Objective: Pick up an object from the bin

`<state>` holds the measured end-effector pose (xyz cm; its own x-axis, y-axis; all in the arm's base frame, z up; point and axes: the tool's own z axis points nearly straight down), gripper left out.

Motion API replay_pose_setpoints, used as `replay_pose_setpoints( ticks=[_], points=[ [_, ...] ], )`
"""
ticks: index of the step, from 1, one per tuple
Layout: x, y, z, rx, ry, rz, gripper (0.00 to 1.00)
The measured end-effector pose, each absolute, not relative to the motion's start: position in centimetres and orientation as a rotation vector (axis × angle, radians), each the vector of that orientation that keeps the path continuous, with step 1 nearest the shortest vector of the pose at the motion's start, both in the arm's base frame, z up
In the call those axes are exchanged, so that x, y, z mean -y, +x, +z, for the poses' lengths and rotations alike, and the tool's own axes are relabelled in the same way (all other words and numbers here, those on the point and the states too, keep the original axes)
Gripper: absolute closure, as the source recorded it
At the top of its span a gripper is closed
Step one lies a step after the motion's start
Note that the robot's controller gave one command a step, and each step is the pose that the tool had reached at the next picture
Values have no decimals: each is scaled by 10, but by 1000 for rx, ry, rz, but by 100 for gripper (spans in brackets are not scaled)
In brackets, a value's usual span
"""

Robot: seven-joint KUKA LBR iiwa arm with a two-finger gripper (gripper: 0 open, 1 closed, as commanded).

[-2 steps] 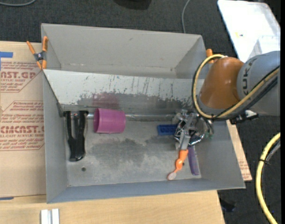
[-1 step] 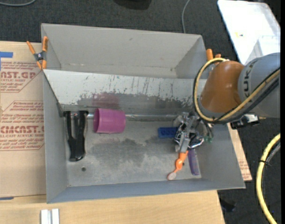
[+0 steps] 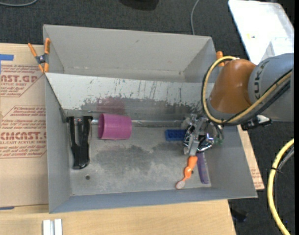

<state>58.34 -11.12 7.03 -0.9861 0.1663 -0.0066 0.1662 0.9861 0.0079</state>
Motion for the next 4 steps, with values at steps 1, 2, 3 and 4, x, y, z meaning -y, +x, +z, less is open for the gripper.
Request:
replay_pose_setpoints(
  ticks=[1,2,3,4],
  points=[
    [111,591,71,-3120,276,13,100],
    [111,589,71,-3119,273,14,100],
    [105,585,71,-3115,270,12,100],
    [110,539,69,-3126,151,11,0]
  ],
)
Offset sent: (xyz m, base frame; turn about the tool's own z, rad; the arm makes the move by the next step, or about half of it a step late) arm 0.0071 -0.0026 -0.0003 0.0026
